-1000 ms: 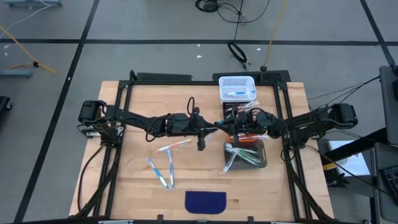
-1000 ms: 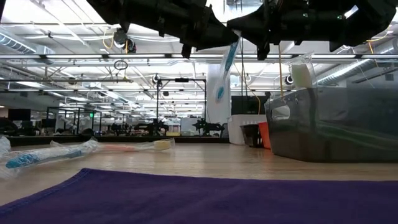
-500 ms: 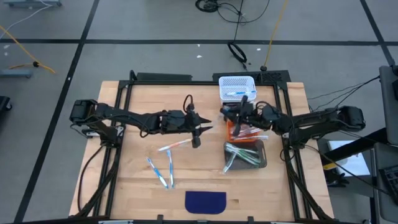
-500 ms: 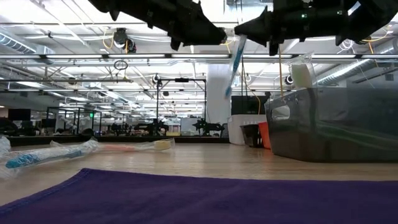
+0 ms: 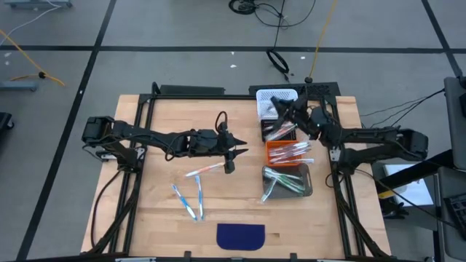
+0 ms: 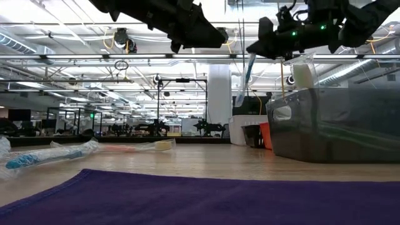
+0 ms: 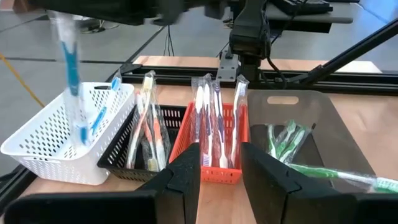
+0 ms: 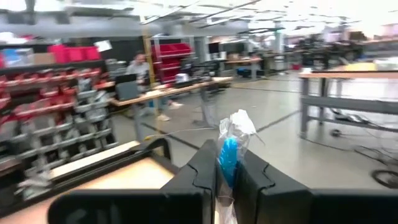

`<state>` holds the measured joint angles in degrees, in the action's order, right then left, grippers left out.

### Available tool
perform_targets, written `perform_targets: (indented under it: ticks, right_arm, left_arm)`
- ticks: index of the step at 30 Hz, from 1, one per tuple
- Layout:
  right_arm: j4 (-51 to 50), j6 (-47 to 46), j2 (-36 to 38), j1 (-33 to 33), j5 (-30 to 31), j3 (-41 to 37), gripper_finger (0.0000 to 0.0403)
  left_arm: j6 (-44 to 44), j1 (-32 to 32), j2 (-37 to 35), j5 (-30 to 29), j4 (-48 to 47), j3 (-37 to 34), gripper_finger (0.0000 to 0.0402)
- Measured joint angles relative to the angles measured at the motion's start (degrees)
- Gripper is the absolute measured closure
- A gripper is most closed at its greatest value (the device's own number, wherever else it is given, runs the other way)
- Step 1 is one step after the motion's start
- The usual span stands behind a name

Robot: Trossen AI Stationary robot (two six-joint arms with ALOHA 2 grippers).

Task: Pick & Place Toothbrushes
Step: Put the blue toothbrush into the white bin

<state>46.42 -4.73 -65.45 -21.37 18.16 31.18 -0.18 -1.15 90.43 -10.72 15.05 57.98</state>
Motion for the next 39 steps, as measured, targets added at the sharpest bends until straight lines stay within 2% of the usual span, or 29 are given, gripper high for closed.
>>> perform_targets:
  ticks: [6, 17, 24, 30, 32, 39]
  right_arm:
    - [-0.1, -4.4, -1.7, -6.7, -0.2, 0.0, 0.0388]
    - [3.8, -9.9, -9.6, -14.4, -1.9, 0.0, 0.0388]
    - [8.0, -13.0, -14.6, -16.3, -4.8, 0.0, 0.0388]
    - [10.9, -14.1, -18.1, -16.6, -4.9, 0.0, 0.0388]
    - [11.5, -14.2, -18.3, -16.6, -5.0, 0.0, 0.0374]
    - [10.7, -13.9, -17.4, -17.3, -4.9, 0.0, 0.0280]
  left_arm:
    - [-0.1, 0.0, 0.0, 0.1, 0.0, 0.0, 0.0286]
    - [1.2, 0.0, 0.1, 0.1, 0.1, 0.0, 0.0286]
    - [1.2, 0.0, 0.1, 0.1, 0.1, 0.0, 0.0286]
    - [1.6, 0.0, 0.1, 0.1, 0.1, 0.0, 0.0286]
    - [1.6, 0.0, 0.1, 0.1, 0.1, 0.0, 0.0286]
    - [1.9, 0.0, 0.1, 0.1, 0.1, 0.0, 0.0286]
